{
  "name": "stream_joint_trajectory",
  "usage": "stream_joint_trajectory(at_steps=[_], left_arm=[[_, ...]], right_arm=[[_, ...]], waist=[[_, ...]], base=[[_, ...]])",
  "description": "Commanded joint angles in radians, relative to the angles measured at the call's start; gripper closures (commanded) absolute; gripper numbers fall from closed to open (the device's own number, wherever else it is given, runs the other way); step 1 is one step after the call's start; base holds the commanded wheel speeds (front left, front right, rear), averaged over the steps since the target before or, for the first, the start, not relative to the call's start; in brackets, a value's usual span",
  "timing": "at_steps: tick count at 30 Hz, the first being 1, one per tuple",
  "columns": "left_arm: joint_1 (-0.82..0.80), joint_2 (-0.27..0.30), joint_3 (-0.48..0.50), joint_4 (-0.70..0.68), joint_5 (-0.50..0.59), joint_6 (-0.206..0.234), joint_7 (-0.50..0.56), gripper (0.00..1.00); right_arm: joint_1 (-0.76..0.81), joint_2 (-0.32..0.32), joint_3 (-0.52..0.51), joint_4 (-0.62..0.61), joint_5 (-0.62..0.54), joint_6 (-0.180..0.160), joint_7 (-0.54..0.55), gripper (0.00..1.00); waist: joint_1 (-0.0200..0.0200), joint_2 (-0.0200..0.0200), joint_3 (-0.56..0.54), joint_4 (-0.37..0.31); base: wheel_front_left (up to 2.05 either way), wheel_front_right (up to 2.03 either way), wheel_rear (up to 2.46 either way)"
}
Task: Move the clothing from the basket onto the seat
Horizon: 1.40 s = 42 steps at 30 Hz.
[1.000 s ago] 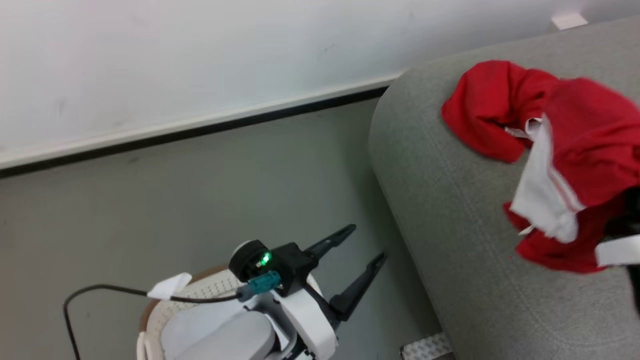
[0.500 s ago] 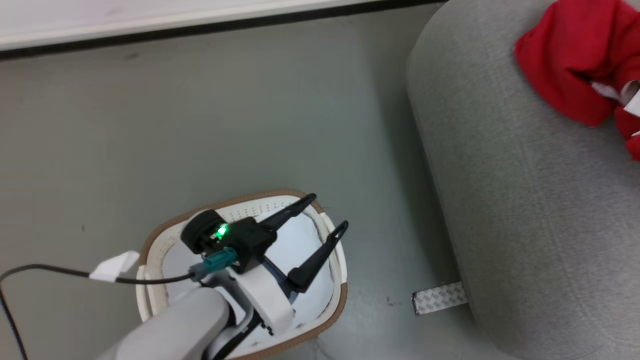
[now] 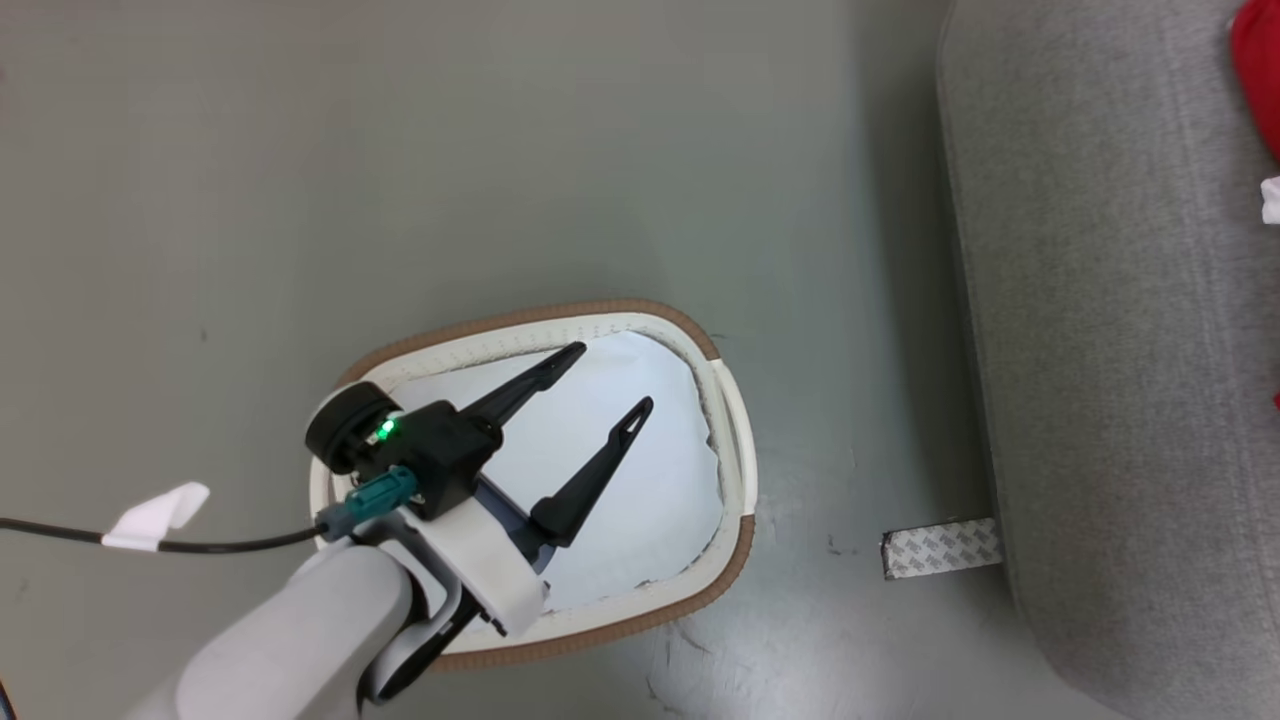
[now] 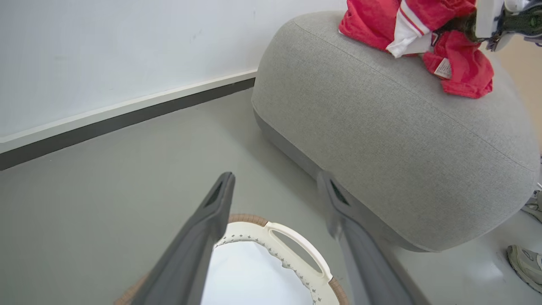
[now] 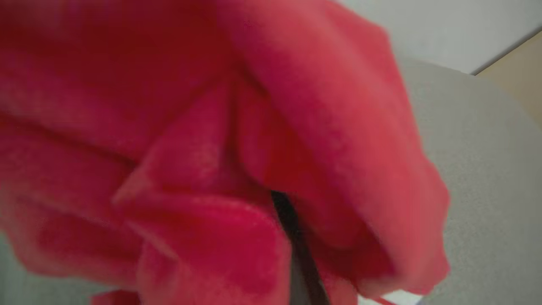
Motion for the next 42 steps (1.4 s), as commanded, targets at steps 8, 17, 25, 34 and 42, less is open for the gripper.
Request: stream_joint_trajectory(at_steps=[8, 17, 25, 34, 42], left_arm=[[-0.007, 0.007, 0.008, 0.011, -0.009, 0.007, -0.013, 0.0], [0.043, -0.034, -0.001, 0.07, -0.039, 0.016, -0.028, 0.0], [0.113, -0.076, 0.026, 0.135, -0.083, 0.042, -0.045, 0.0], [0.195, -0.114, 0.147, 0.173, -0.129, 0.08, -0.053, 0.0], [0.273, -0.125, 0.286, 0.162, -0.109, 0.09, -0.053, 0.0]], right_arm=[[-0.027, -0.001, 0.047, 0.059, 0.024, -0.002, -0.01, 0.76], [0.031, -0.054, 0.197, 0.092, 0.095, -0.002, 0.014, 0.0], [0.156, -0.149, 0.346, -0.002, 0.242, -0.002, 0.015, 0.0], [0.284, -0.155, 0.401, -0.218, 0.365, -0.002, -0.043, 0.0], [0.38, -0.061, 0.409, -0.389, 0.422, -0.002, -0.136, 0.0]], waist=[[-0.0002, 0.0, -0.015, -0.007], [-0.0002, 0.0, -0.171, -0.029], [-0.0002, 0.0, -0.337, -0.027], [-0.0002, 0.0, -0.511, 0.025], [-0.0002, 0.0, -0.608, 0.098]], base=[[0.0, 0.0, 0.0], [0.0, 0.0, 0.0], [0.0, 0.0, 0.0], [0.0, 0.0, 0.0], [0.0, 0.0, 0.0]])
